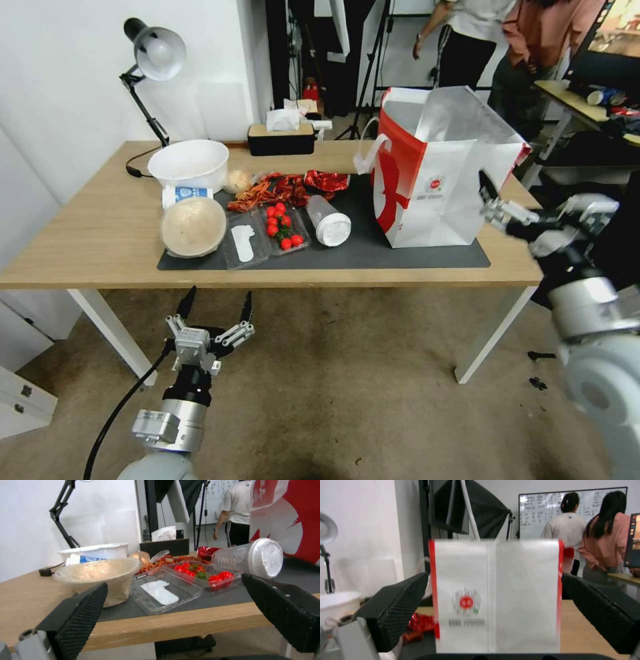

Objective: Pick up the food delivery bag from the floor and place it on the table.

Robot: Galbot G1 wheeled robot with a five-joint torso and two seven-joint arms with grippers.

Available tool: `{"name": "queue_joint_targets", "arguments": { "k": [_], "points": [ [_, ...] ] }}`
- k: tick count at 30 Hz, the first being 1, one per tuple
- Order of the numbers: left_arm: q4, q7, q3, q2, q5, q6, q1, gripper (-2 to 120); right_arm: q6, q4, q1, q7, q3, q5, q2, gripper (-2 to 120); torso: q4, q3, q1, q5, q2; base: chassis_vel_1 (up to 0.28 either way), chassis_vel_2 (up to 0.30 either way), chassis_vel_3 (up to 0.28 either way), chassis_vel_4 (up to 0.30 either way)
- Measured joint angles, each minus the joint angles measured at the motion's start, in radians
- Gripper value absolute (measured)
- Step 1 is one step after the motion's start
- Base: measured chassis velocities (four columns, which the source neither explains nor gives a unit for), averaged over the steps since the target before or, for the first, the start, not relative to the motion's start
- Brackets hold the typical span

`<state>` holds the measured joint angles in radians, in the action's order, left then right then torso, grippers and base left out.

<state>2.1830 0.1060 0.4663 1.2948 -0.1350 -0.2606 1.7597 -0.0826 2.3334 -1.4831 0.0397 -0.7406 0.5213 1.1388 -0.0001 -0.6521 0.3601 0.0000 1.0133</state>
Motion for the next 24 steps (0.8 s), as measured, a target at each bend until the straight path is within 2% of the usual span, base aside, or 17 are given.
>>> {"name": "queue_joint_targets", "arguments": {
  "k": [6,12,17,24],
  "points": [
    [-0.024,0.008,0.001,-0.004,0.0,-0.011,-0.007,100,0.105,-0.064,-0.068,-0.063,0.017,-0.085,0.06,100,0.0001,0.0,0.0,-0.0001,0.0,0.0,0.0,0.0,0.0],
    [-0.084,0.003,-0.001,0.0,-0.001,-0.041,-0.029,100,0.224,-0.174,-0.135,-0.151,0.029,-0.153,0.148,100,0.0002,0.0,0.0,-0.0003,0.0,0.0,0.0,0.0,0.0],
    [-0.102,0.002,0.001,-0.004,-0.001,-0.054,-0.035,100,0.27,-0.227,-0.177,-0.208,0.027,-0.171,0.198,100,0.0001,0.0,0.0,-0.0001,0.0,0.0,0.0,0.0,0.0],
    [-0.115,-0.005,-0.001,-0.005,0.002,-0.065,-0.044,100,0.3,-0.27,-0.185,-0.226,0.03,-0.196,0.233,100,0.0,0.0,0.0,0.0,0.0,0.0,0.0,0.0,0.0]
  ]
}}
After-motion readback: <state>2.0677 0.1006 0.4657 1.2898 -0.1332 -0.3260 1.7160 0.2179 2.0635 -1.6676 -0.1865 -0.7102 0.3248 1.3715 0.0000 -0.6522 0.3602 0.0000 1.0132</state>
